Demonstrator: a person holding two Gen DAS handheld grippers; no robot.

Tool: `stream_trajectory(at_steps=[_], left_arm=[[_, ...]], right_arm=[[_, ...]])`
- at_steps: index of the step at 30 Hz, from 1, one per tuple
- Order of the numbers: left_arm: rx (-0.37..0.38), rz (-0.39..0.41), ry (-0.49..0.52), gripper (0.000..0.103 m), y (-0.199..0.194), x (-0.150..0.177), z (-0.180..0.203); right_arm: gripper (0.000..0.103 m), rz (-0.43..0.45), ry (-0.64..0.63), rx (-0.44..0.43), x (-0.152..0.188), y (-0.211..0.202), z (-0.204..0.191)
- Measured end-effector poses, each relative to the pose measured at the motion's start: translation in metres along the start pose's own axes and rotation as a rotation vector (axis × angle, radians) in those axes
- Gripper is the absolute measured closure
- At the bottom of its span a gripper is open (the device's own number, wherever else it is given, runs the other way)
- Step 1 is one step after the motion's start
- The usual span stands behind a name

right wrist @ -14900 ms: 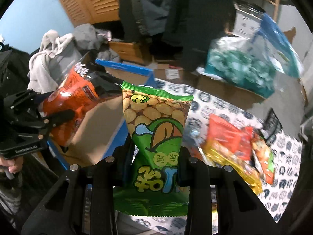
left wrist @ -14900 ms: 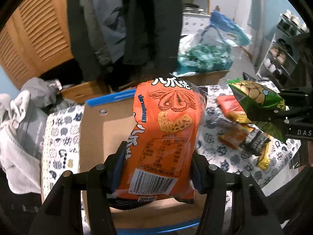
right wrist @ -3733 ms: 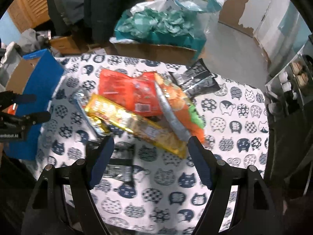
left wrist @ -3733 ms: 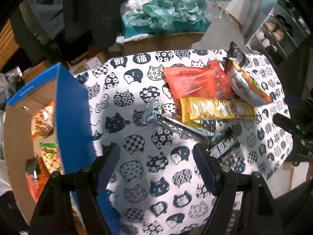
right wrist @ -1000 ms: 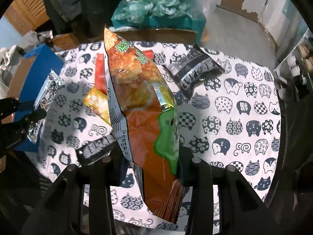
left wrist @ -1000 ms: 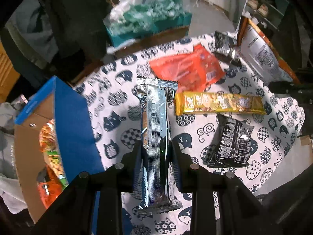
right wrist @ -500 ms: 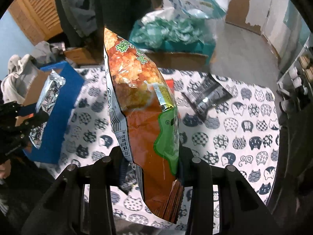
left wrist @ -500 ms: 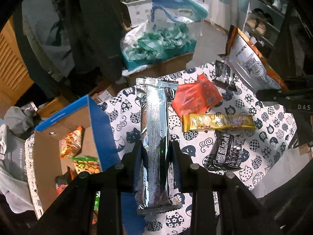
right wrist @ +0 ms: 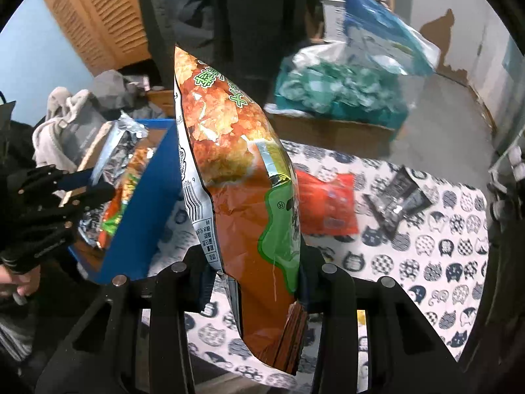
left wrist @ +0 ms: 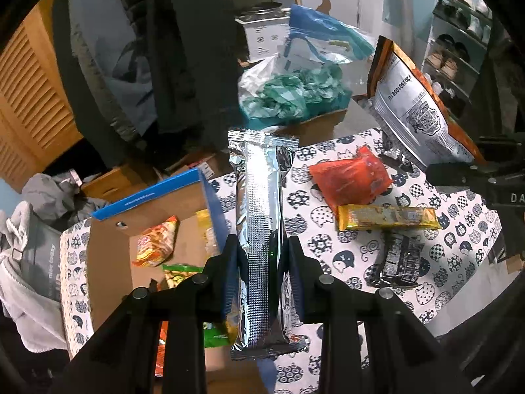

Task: Organize snacks
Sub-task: 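Lift both packets and carry them over the box, then lower both packets into the box and open both grippers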

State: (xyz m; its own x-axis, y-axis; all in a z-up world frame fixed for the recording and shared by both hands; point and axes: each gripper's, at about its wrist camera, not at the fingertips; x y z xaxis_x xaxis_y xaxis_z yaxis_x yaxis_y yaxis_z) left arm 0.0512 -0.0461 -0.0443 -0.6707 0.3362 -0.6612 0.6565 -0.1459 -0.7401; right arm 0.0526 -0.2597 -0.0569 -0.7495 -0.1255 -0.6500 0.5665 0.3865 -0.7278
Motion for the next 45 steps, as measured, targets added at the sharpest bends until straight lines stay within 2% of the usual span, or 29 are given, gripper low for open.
stream_trajectory(at_steps=[14, 25, 29, 34, 45], left_arm=[[-0.079, 0.012, -0.095, 0.074, -0.015, 0.025, -0.068], [-0.120, -0.009, -0.162, 0.074, -0.019, 0.059, -0.119], [-0.115, -0.039, -0.202, 0.074, -0.012, 0.074, -0.137], [-0.139, -0.076, -0.224, 0.074, -0.002, 0.092, -0.153], [-0.122, -0.128, -0.274, 0.074, 0.011, 0.110, -0.170]], right_arm=[[0.064, 0.001, -0.070, -0.111, -0.030, 0.030, -0.076], [0.064, -0.049, -0.155, -0.164, -0.048, 0.071, -0.148], [0.064, -0.073, -0.174, -0.178, -0.048, 0.087, -0.170], [0.064, -0.105, -0.192, -0.192, -0.046, 0.103, -0.189], [0.064, -0.168, -0.188, -0.207, -0.042, 0.131, -0.212]])
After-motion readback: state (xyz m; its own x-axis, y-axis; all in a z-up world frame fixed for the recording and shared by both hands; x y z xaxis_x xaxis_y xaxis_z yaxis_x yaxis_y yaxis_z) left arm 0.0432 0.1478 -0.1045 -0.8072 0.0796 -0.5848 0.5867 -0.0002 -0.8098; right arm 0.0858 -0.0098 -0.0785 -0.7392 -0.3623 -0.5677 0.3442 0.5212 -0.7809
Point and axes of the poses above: each gripper's, at about its wrist camera, not at the fingertips, and y roughly the way its jaws point, z to its right, x to its underside, and after that the axes turned 10 degrees about z, right-handed
